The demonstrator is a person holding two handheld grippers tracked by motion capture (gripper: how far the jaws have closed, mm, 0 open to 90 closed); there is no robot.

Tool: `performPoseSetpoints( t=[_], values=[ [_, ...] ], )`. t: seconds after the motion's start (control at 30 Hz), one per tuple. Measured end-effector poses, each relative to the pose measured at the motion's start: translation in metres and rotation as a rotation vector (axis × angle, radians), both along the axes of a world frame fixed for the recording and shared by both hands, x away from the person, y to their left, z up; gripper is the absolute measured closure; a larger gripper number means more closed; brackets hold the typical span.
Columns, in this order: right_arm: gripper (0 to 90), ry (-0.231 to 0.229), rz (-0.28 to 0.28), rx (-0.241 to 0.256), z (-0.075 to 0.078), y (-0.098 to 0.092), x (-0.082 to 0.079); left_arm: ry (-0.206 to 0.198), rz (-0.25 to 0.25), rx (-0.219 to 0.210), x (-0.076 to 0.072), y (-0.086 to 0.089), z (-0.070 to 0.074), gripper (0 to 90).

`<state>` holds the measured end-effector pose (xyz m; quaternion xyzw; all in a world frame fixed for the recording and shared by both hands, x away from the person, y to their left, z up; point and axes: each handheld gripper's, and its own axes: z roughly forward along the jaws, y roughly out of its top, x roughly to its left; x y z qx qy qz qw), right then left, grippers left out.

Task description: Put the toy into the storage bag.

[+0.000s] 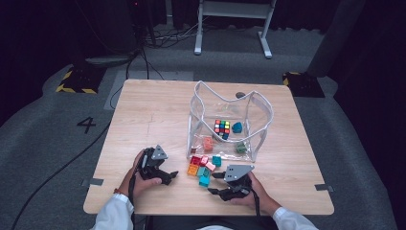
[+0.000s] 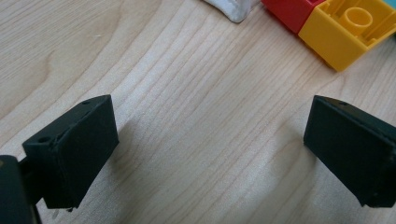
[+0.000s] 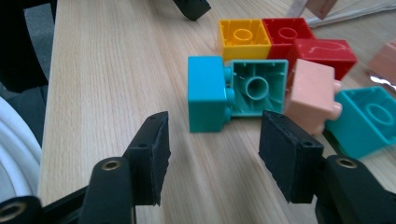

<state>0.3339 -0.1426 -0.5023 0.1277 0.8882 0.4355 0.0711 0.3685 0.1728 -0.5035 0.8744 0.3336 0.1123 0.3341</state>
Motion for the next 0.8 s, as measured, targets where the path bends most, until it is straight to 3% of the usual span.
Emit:
performPoseSetpoints(
  t=[0.27, 0.43, 0.47, 0.8],
  values=[
    [52.5, -0.031, 0.003, -0.023, -0.001, 0.020, -0.002, 0.000, -0.001, 0.001, 0.000, 0.000, 0.000, 3.1],
    [63.3, -0.037, -0.004, -0.034, -0.001, 0.024, -0.002, 0.000, 0.000, 0.000, 0.000, 0.000, 0.000, 3.1],
    [67.2, -0.037, 0.001, -0.020, -0.001, 0.021, -0.002, 0.000, 0.000, 0.001, 0.000, 0.000, 0.000, 3.1],
    [67.6, -0.043, 0.023, -0.007, 0.008, -0.002, -0.004, 0.000, 0.000, 0.001, 0.000, 0.000, 0.000, 3.1]
  ],
)
